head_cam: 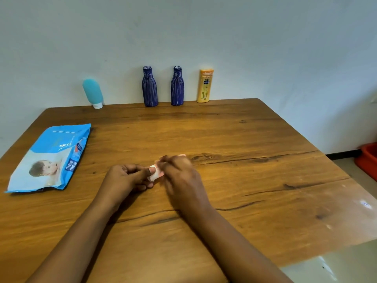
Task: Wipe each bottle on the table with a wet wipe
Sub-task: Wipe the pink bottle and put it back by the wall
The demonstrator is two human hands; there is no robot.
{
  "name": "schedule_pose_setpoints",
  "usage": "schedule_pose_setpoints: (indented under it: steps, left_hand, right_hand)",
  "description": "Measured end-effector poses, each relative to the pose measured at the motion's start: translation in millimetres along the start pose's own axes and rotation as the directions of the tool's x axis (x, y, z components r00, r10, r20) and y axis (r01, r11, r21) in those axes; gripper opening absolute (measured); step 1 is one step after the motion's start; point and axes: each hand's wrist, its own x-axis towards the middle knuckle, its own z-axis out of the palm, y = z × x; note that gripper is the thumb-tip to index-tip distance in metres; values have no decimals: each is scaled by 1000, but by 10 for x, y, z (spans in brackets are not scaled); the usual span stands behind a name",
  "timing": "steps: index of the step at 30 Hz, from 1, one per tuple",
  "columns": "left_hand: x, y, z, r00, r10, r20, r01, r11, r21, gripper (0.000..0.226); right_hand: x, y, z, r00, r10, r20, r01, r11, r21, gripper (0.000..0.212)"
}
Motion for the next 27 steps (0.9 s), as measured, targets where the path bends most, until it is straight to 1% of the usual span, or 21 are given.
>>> schedule_pose_setpoints:
  steps: [2, 4, 6, 9, 11, 13, 14, 15, 17, 18, 19, 20, 21, 22, 23, 24, 25, 27]
  left_hand:
    - [38, 15, -17, 998, -62, 23, 63, 998, -25, 16]
    - [68, 35, -24, 994, -107, 35, 109, 993, -54, 14]
    - [77, 54, -13, 989, -141, 38, 143, 987, -70, 13]
    - [82, 70, 0, 986, -168, 16, 169, 983, -78, 10]
    - [94, 71, 0, 984, -175, 2, 175, 982, -74, 11]
    - [93, 74, -1, 983, -183, 0, 182, 981, -71, 13]
    - [90, 76, -1, 983, -184, -1, 184, 980, -72, 13]
    - [89, 75, -3, 983, -184, -2, 184, 980, -74, 14]
    - [86, 74, -5, 983, -183, -2, 183, 981, -69, 15]
    - [89, 71, -8, 984, -180, 0, 180, 982, -61, 15]
    - [93, 68, -11, 985, -174, 4, 174, 983, -53, 16]
    - [95, 64, -11, 986, -168, 8, 169, 985, -47, 18]
    - [98, 61, -12, 987, -161, 13, 162, 986, -46, 20]
    - [102, 59, -10, 988, -155, 14, 156, 987, -47, 21]
    - [104, 60, -8, 988, -154, 10, 155, 987, -45, 21]
    - [104, 63, -5, 988, -157, 6, 157, 987, -44, 21]
    - [103, 64, -1, 987, -161, 4, 161, 986, -45, 20]
    - [113, 62, -4, 985, -170, 3, 170, 984, -57, 19]
  right_hand:
    - [28, 5, 86, 990, -79, 121, 90, 992, -86, 30]
    - [71, 72, 71, 975, -127, 182, 153, 978, -139, 30]
    - [121, 174, 21, 974, -108, 201, 137, 981, -138, 32]
    - [255, 338, -65, 982, -13, 189, 35, 993, -116, 36]
    - [359, 423, -129, 972, 42, 231, -9, 990, -142, 33]
    - [424, 568, -184, 945, 146, 293, -99, 981, -167, 27]
    - [433, 640, -228, 918, 225, 326, -176, 969, -173, 25]
    - [438, 695, -272, 895, 299, 330, -255, 952, -170, 25]
    - [453, 684, -347, 882, 398, 252, -386, 917, -96, 26]
    - [470, 579, -364, 900, 389, 194, -388, 920, -48, 25]
    - [491, 419, -356, 929, 339, 149, -340, 940, -13, 25]
    - [494, 235, -324, 960, 250, 123, -252, 968, 2, 26]
    - [478, 73, -252, 984, 131, 124, -130, 991, -17, 26]
    - [439, -29, -161, 986, 16, 163, -6, 998, -61, 27]
    - [396, -65, -75, 974, -47, 222, 72, 992, -104, 28]
    - [360, -34, -16, 963, -57, 264, 97, 985, -141, 30]
    - [336, 36, 11, 962, -35, 270, 80, 984, -159, 32]
    - [334, 183, -5, 975, 32, 222, 4, 987, -160, 34]
